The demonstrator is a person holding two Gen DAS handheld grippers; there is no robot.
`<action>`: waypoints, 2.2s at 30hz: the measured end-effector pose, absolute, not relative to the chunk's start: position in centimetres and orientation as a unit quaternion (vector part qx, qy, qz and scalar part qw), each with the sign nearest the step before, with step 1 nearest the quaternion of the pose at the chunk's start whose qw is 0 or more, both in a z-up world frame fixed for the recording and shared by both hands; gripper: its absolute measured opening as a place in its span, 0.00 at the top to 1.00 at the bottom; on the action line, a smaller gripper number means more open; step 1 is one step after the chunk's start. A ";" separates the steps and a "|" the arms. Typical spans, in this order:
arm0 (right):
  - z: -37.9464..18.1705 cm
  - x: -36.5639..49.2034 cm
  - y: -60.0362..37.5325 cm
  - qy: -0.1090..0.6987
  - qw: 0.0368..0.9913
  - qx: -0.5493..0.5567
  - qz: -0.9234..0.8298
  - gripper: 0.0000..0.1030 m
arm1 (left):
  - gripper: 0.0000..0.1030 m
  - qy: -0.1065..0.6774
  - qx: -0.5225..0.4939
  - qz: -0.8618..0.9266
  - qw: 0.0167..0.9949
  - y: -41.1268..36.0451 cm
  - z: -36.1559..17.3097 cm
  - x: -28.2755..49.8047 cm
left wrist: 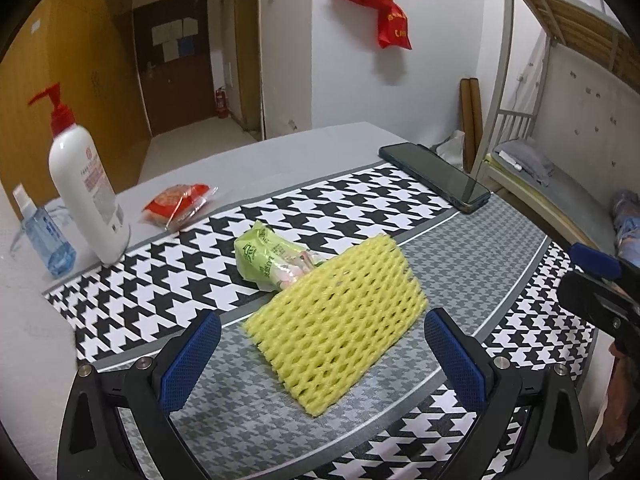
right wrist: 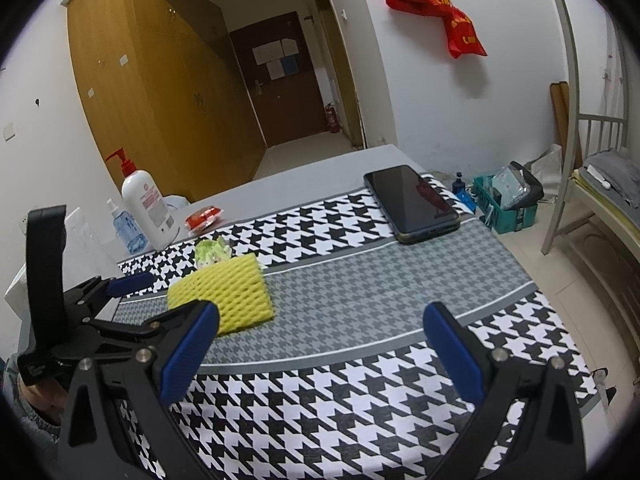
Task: Organize soft objects
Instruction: 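Lower the left gripper onto the yellow foam-net sponge and close it, then lift the yellow sponge with the left gripper while the right gripper grasps the green snack bag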
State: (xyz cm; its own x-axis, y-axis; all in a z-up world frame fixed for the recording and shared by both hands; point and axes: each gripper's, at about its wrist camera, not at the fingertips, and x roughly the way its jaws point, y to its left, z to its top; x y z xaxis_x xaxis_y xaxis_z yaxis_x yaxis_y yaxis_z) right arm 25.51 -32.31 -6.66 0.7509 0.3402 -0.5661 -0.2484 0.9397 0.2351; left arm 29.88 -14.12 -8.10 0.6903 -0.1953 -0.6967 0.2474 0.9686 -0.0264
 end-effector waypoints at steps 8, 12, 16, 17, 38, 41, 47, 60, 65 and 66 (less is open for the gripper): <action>-7.0 25.1 -31.7 0.330 0.928 0.058 0.165 0.00 | 0.03 0.400 0.010 -0.132 0.907 -13.3 -10.1 30.4; -7.1 24.9 -31.2 0.337 0.924 0.053 0.174 0.00 | 0.06 0.406 -0.005 -0.137 0.903 -13.0 -10.7 30.8; -6.9 24.5 -30.7 0.337 0.923 0.048 0.181 0.00 | 0.17 0.424 -0.025 -0.131 0.896 -12.3 -11.2 31.4; -6.8 24.4 -30.6 0.337 0.923 0.044 0.182 0.00 | 0.18 0.424 -0.023 -0.130 0.896 -12.4 -11.3 31.4; -5.2 25.4 -28.4 0.332 0.923 0.019 0.191 0.00 | 0.90 0.414 -0.035 -0.144 0.898 -10.7 -10.4 29.3; -4.9 25.8 -27.7 0.330 0.923 0.016 0.197 0.00 | 0.90 0.412 -0.044 -0.156 0.897 -9.8 -10.1 28.3; -5.0 26.9 -25.5 0.334 0.920 0.008 0.204 0.00 | 0.90 0.398 -0.049 -0.176 0.899 -7.8 -9.2 26.1; -4.5 29.4 -21.4 0.340 0.913 -0.013 0.225 0.00 | 0.90 0.367 -0.033 -0.126 0.921 -4.3 -7.8 22.1; -5.4 30.5 -18.7 0.358 0.901 -0.047 0.240 0.00 | 0.90 0.365 -0.034 -0.084 0.927 -3.1 -8.0 21.5; -5.7 30.8 -18.2 0.364 0.898 -0.053 0.243 0.00 | 0.90 0.365 -0.033 -0.076 0.927 -3.0 -7.9 21.5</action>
